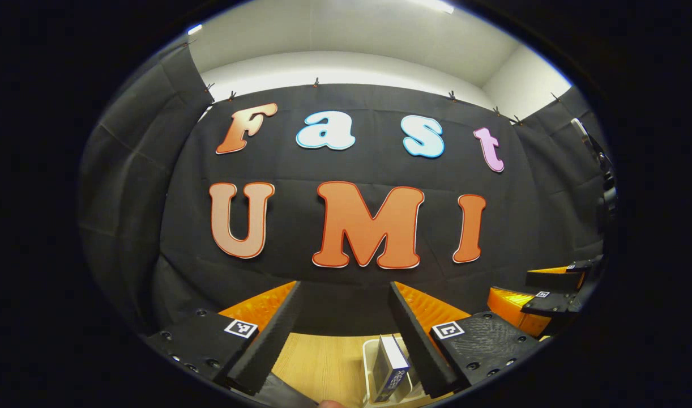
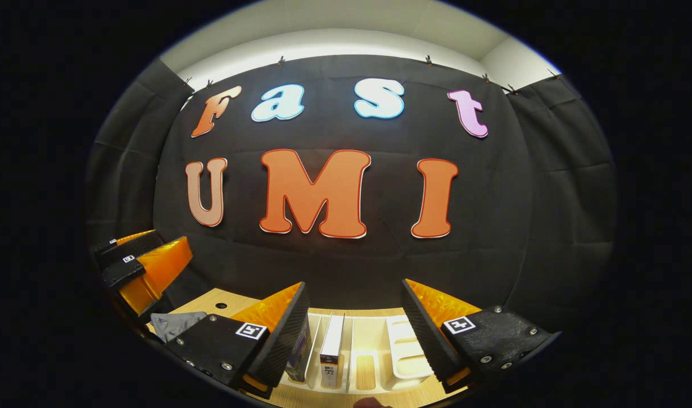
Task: Open the schoolbag, grab two books from the bookshelf and put them into the schoolbag.
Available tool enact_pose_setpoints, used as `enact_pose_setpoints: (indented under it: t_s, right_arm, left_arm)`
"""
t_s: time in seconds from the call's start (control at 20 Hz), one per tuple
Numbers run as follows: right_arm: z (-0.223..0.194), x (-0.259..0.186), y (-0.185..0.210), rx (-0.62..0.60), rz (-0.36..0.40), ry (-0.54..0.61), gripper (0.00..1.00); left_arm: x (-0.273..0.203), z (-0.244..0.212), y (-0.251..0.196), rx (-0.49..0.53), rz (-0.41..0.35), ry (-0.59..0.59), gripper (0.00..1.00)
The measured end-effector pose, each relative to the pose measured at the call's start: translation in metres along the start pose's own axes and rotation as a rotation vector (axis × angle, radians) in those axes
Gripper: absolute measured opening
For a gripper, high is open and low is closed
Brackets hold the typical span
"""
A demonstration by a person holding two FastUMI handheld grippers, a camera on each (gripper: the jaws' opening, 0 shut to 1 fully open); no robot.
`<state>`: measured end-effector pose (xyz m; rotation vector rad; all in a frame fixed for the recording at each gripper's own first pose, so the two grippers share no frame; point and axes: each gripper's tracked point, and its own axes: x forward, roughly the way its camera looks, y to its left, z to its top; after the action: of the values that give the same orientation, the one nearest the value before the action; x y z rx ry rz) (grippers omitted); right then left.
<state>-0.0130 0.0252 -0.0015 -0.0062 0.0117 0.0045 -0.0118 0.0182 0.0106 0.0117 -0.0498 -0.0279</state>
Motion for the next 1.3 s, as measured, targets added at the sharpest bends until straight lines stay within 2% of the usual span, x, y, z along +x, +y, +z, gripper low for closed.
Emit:
enact_pose_setpoints:
  t_s: [0.25, 0.45, 0.5, 0.75, 0.95, 1.3]
  right_arm:
    - [-0.004, -0.001, -0.002, -0.001, 0.007, 0.011, 0.97]
    - [-0.007, 0.001, -0.007, -0.001, 0.011, 0.017, 0.97]
    - [-0.008, 0.001, -0.007, -0.002, 0.012, 0.018, 0.97]
    - [-0.016, 0.007, -0.016, -0.006, 0.02, 0.029, 0.97]
    - [-0.022, 0.015, -0.024, -0.032, 0.019, 0.028, 0.97]
    - [-0.039, 0.029, -0.033, -0.079, 0.051, 0.04, 0.97]
  left_arm:
    - [-0.005, -0.011, -0.003, 0.057, -0.005, 0.021, 0.96]
    - [-0.008, -0.026, -0.004, 0.16, -0.005, 0.047, 0.94]
    - [-0.009, -0.031, -0.003, 0.188, -0.007, 0.059, 0.97]
    - [-0.026, -0.075, 0.006, 0.365, -0.003, 0.133, 0.97]
    - [-0.049, -0.13, 0.018, 0.542, 0.012, 0.259, 0.98]
    - [-0.085, -0.206, 0.032, 0.779, 0.004, 0.402, 0.97]
